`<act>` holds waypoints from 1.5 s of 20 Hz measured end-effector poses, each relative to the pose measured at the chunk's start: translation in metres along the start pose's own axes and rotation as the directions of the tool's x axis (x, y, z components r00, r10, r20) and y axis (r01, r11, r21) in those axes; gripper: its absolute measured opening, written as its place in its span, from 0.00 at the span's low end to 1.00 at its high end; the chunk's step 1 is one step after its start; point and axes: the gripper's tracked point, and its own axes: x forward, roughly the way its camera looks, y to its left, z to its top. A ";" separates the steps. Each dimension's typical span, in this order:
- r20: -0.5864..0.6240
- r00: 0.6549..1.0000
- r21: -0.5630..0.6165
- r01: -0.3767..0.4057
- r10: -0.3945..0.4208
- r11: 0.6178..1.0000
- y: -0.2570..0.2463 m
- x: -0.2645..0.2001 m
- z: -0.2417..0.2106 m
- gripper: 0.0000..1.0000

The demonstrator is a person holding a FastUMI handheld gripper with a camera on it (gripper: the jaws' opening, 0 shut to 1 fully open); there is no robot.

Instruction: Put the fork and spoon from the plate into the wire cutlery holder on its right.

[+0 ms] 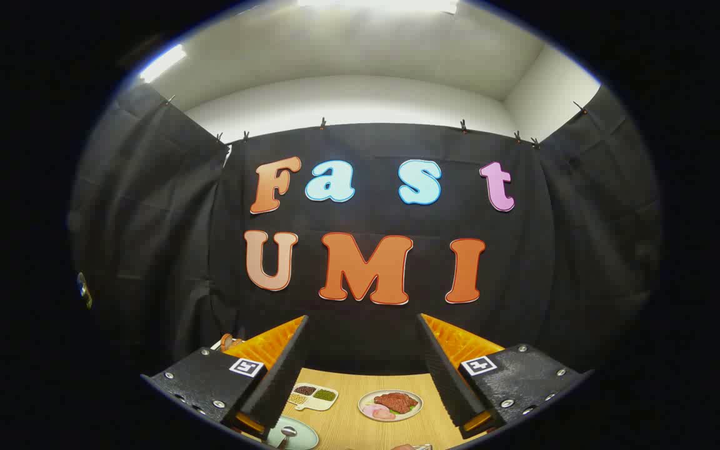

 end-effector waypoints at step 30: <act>-0.047 0.999 0.027 -0.019 0.020 0.999 0.002 0.008 -0.021 0.99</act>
